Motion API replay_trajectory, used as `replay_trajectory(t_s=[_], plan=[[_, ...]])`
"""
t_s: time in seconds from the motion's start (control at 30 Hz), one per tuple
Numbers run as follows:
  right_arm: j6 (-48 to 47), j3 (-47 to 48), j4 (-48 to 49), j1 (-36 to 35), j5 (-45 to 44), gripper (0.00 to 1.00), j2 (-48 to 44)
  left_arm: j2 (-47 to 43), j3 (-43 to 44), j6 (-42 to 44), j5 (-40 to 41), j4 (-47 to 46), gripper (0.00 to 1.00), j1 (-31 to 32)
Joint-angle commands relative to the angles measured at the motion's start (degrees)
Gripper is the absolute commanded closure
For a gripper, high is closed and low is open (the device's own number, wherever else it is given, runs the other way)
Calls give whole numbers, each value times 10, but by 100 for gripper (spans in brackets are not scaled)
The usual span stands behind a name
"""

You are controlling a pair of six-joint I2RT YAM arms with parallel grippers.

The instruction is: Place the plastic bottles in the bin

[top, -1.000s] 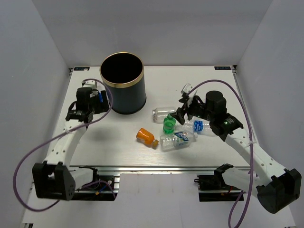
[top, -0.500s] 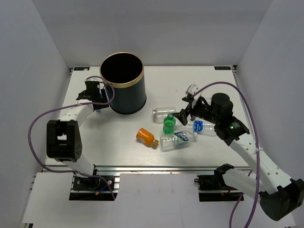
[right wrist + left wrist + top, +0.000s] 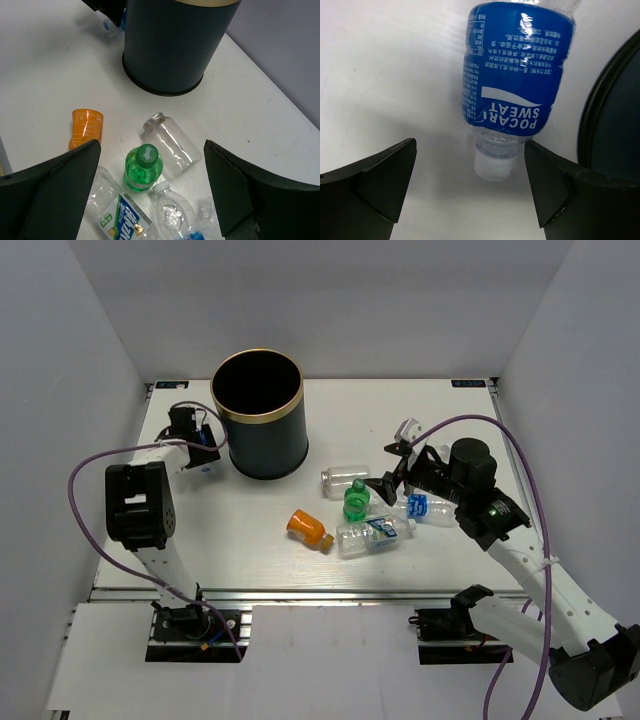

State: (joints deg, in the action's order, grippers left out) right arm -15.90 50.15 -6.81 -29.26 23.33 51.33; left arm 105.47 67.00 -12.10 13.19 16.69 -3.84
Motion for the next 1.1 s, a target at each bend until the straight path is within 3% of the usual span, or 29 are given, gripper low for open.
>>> replay_trajectory(t_s=[0.0,0.23,0.63,0.7,0.77,0.93,0.97,1.0,1.07], plan=[[-5,8,10,0,10,10,-6,3,27,-3,-45,-36,2,-13],[-6,9,5,-1,12,10,1,37,58,-3,-134,-55,3,-32],[-8,7,12,-4,20,10,2,106,117,-32,-158,-46,2,-43],[-8,7,13,-2,20,10,0,112,117,-39,-145,-46,7,-43],[-9,7,13,-1,20,10,1,118,117,-47,-140,-57,18,-43],[-9,7,14,-2,21,10,-4,123,125,-52,-116,-50,27,-43],[-9,7,11,-1,22,10,-5,123,125,-52,-116,-50,33,-43],[-8,7,11,-4,22,10,-4,123,118,-52,-116,-56,46,-43],[-8,7,13,-3,23,10,-3,109,118,-46,-116,-56,65,-43]])
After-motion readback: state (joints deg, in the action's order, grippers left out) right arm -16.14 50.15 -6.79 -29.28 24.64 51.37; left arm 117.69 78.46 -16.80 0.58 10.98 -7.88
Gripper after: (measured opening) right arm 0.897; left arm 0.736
